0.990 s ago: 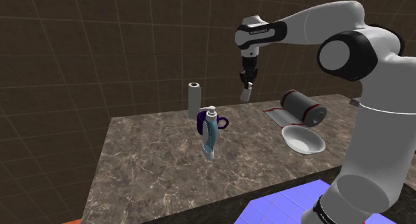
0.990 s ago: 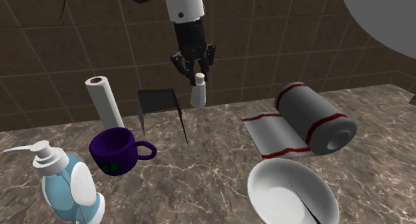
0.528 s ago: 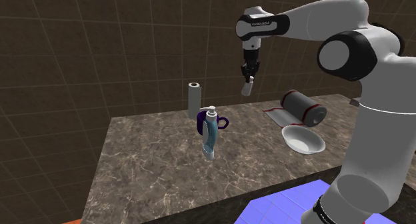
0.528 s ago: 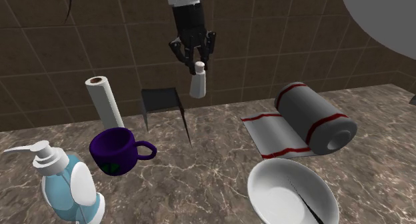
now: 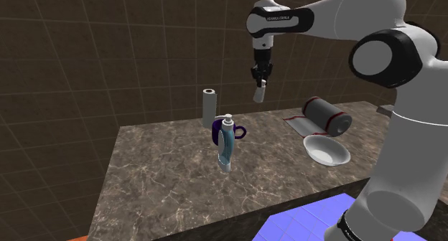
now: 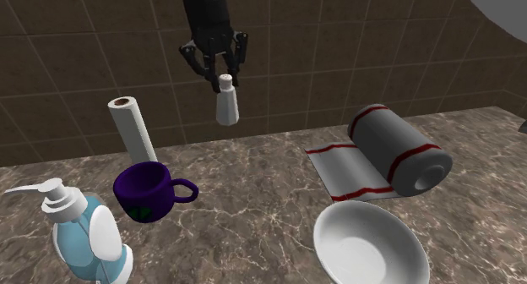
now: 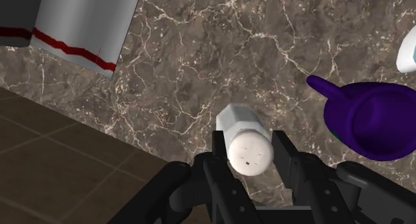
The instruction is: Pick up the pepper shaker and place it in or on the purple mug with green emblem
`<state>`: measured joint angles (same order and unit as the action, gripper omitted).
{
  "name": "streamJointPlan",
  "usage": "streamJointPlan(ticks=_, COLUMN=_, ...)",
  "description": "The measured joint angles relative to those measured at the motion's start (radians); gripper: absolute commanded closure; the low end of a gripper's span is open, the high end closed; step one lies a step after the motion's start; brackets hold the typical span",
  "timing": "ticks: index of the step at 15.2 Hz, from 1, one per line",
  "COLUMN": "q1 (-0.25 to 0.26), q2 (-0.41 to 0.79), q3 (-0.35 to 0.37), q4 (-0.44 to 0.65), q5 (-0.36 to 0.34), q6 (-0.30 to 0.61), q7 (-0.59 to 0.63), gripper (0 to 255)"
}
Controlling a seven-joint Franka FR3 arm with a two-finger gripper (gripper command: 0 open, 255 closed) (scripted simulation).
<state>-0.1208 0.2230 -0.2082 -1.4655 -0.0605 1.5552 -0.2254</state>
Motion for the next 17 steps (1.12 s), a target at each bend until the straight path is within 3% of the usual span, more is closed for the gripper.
streamJointPlan(ticks=13, q1=0.171, q2=-0.01, q3=0.114, q4=0.068, q5=0.014, q6=-0.099, q7=0.279, gripper=255)
streamJointPlan(ticks=17, q1=0.191, q2=-0.002, q3=0.127, q4=0.059, q5=0.017, q6=-0.084, q7=0.313, gripper=255)
